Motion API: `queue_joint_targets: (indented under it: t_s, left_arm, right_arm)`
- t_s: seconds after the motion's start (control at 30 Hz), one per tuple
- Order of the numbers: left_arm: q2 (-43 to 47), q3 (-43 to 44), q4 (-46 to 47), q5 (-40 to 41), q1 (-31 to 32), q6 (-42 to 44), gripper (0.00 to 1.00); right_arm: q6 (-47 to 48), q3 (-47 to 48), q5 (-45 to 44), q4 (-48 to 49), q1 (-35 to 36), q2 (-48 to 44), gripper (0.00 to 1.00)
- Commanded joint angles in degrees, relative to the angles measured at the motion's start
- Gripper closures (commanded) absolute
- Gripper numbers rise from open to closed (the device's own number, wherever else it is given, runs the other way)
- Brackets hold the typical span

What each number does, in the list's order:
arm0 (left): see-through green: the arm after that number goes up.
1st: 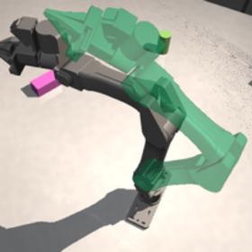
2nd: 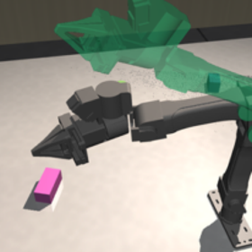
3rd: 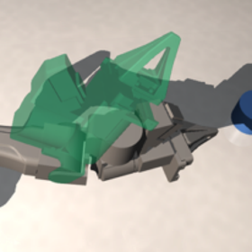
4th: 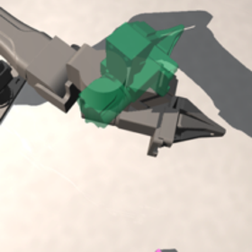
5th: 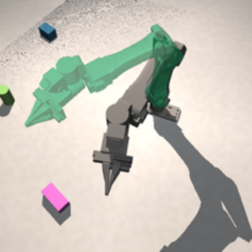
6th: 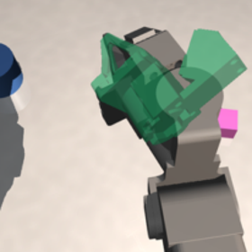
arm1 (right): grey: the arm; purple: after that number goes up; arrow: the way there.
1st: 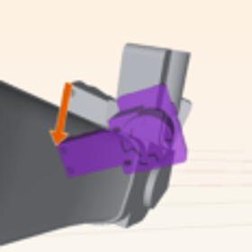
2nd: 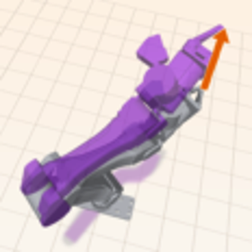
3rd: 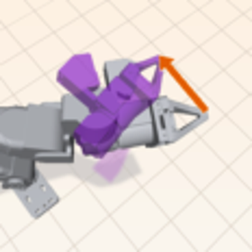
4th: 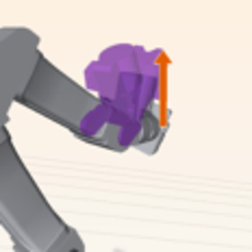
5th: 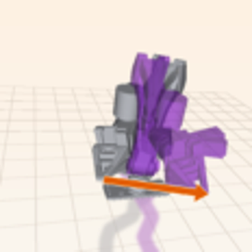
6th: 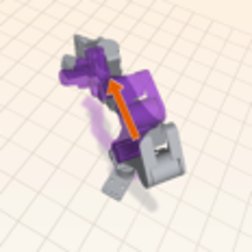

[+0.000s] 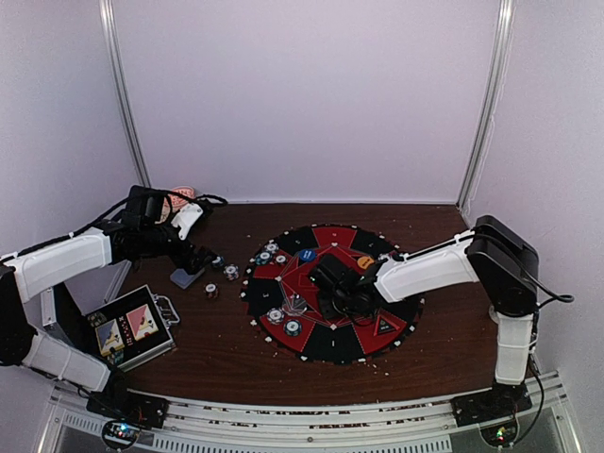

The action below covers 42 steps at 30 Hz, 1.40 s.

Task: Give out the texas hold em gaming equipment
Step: Pick up the pile of poker chips from the poker table mat, then place the poker chips pile in the big blind area.

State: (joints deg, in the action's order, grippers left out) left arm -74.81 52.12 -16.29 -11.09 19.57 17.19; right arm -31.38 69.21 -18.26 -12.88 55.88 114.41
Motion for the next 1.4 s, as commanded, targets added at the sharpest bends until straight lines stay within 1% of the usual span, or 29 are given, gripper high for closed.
queue_joint_targets:
  t_s: [0.0,0.37,0.73,0.87,1.37]
  left_arm:
    - [1.2,-0.5,2.6,0.1,-0.4,-0.7,0.02]
    - [1.2,-0.5,2.6,-0.2,-0.4,-0.7,0.02]
    - [1.2,-0.6,2.6,-0.2,-0.3,-0.6,0.02]
    - [1.0,-0.6,2.6,-0.3,-0.3,-0.6,0.02]
    - [1.0,-0.6,2.5,-0.4,-0.3,-0.6,0.02]
  right_arm:
    - [-0.3,-2.0,-3.8,-3.5,-0.1,-3.4,0.75]
    - [-0.4,-6.5,-5.4,-2.5,-4.7,-10.1,0.74]
    - [0.5,-12.7,-5.1,1.3,-14.8,-15.3,0.75]
    - [0.7,-12.8,-4.7,1.8,-17.8,-15.2,0.75]
    - [1.0,-11.1,-3.9,4.2,-24.7,-10.5,0.75]
